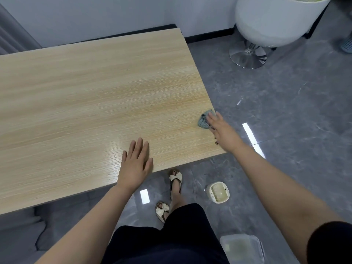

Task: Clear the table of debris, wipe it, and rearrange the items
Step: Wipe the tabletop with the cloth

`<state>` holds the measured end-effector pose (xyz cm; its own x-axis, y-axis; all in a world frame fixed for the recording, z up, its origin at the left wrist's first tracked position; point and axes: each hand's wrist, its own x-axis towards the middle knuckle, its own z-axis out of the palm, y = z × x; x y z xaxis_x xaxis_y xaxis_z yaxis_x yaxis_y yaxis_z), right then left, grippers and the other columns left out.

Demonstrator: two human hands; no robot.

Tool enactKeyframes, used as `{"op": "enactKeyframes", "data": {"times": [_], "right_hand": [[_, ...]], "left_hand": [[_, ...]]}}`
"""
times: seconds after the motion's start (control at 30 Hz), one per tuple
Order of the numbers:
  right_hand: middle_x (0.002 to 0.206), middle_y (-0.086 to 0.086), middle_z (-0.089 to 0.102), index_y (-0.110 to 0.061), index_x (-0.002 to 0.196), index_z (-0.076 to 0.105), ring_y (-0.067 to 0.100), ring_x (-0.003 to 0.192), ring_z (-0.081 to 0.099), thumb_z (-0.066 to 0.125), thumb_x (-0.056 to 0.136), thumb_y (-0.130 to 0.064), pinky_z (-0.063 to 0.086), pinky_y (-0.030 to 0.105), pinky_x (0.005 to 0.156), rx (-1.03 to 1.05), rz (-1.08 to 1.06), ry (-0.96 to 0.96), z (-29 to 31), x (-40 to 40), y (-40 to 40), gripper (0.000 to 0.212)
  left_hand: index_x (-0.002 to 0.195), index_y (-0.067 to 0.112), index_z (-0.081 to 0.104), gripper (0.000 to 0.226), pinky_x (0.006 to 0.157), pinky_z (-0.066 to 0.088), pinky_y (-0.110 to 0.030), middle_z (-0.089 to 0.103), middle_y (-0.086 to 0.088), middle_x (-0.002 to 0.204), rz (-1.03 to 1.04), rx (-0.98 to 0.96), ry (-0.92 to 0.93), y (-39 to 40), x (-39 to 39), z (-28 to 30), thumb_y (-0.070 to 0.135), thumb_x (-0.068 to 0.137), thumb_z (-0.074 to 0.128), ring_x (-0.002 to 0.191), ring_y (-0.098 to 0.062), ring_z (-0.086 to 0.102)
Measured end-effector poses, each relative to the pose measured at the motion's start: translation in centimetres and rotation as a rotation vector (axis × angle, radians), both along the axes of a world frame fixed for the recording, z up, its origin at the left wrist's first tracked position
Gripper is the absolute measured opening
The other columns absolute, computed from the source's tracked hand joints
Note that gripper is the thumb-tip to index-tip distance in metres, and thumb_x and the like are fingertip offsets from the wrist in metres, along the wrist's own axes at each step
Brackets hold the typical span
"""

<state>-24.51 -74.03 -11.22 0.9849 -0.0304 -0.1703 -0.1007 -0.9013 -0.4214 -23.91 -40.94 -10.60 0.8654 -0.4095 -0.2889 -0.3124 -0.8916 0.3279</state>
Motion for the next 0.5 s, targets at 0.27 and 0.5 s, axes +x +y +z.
{"op": "enactKeyframes", "data": {"times": [0.27, 0.5], "right_hand": [[0.151, 0.0, 0.025, -0.009, 0.143, 0.032, 0.019, 0.141, 0.017, 0.057, 0.08, 0.011, 0.021, 0.039, 0.112, -0.022, 0.319, -0.15, -1.8, -9.3, 2.0, 0.07], [0.153, 0.007, 0.018, -0.002, 0.143, 0.027, 0.019, 0.143, 0.008, 0.039, 0.094, 0.008, 0.012, 0.03, 0.118, 0.119, -0.017, -0.049, 0.3, -3.9, -0.5, 0.052]], "left_hand": [[0.15, 0.018, 0.012, 0.083, 0.116, 0.003, -0.044, -0.001, -0.001, 0.158, -0.015, -0.001, -0.015, 0.2, -0.7, 0.1, 0.059, 0.079, 0.0, 0.145, -0.021, -0.007], [0.15, 0.017, 0.011, 0.067, 0.116, 0.001, -0.045, -0.003, -0.002, 0.158, -0.014, -0.001, -0.016, 0.2, -0.8, 0.0, 0.046, 0.09, 0.016, 0.145, -0.021, -0.008]]}}
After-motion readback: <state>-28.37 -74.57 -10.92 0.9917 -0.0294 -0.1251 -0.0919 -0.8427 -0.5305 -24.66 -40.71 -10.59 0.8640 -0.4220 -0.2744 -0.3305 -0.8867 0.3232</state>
